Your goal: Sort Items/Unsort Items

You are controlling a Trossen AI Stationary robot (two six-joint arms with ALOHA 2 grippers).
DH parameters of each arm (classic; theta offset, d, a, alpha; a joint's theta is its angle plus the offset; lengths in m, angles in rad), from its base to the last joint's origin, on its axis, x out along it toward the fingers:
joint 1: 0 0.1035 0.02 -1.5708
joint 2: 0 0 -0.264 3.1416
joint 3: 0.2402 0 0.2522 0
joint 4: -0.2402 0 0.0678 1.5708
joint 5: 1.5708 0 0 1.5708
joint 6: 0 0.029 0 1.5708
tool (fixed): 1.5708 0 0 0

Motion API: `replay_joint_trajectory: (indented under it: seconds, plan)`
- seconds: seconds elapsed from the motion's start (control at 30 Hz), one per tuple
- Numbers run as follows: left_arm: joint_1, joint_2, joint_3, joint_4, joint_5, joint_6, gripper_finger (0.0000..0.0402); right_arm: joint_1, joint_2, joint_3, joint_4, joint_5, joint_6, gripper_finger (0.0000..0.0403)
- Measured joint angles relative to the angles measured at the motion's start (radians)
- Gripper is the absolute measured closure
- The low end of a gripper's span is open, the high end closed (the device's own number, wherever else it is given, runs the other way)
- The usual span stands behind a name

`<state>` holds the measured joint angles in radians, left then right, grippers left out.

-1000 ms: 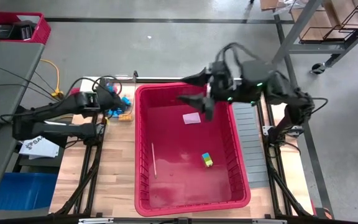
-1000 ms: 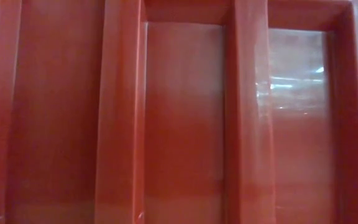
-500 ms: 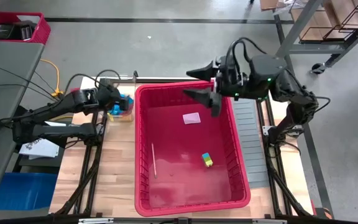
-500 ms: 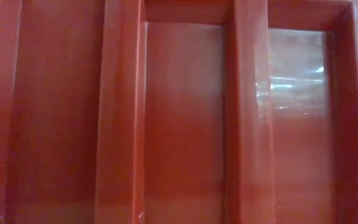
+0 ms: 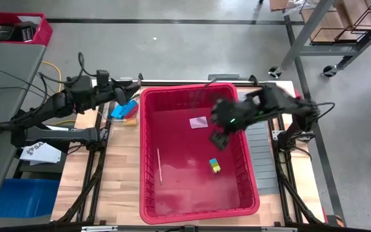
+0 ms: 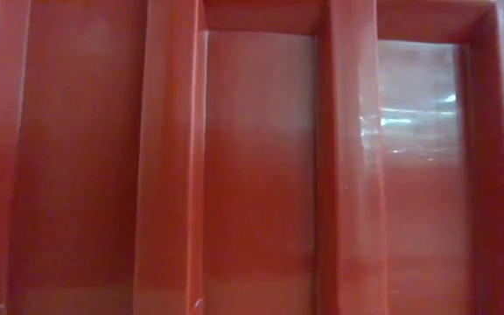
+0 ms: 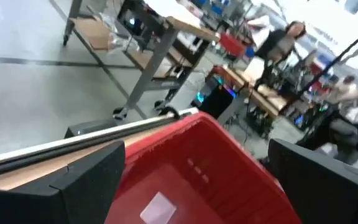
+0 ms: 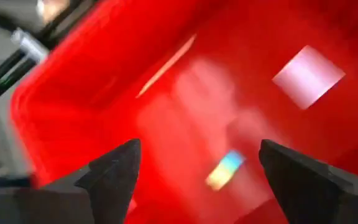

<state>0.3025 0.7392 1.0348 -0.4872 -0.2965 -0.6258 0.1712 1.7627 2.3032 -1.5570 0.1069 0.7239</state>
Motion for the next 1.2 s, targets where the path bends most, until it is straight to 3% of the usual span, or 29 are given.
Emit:
replay_joint_trajectory:
  seconds: [0.13, 0.27, 0.53, 0.63, 0.7, 0.83, 1.2]
  plan:
    - [-0.035, 0.019, -0.002, -0.037, 0.008, 0.008, 0.0010, 0.029, 0.046, -0.164, 0.110, -0.144, 0.170, 0.0083]
    - [-0.055, 0.031, -0.003, -0.043, 0.014, 0.010, 0.0010, 0.062, 0.105, -0.365, -0.015, -0.149, 0.278, 0.0083]
    - [-0.070, 0.036, -0.007, -0.040, 0.048, 0.028, 0.0010, 0.083, 0.093, -0.762, 0.186, -0.239, 0.514, 0.0083]
    - [-0.070, 0.038, -0.007, -0.038, 0.053, 0.028, 0.0010, 0.063, 0.101, -0.811, 0.361, -0.217, 0.555, 0.0083]
    - [-0.070, 0.041, -0.007, -0.034, 0.052, 0.028, 0.0010, 0.047, 0.128, -0.835, 0.372, -0.190, 0.553, 0.0083]
    - [-0.070, 0.042, -0.006, -0.040, 0.076, 0.025, 0.0010, 0.023, 0.098, -0.816, 0.461, -0.237, 0.554, 0.0083]
    - [-0.070, 0.047, -0.006, -0.039, 0.075, 0.017, 0.0010, 0.032, 0.219, -0.825, 0.485, -0.265, 0.561, 0.0083]
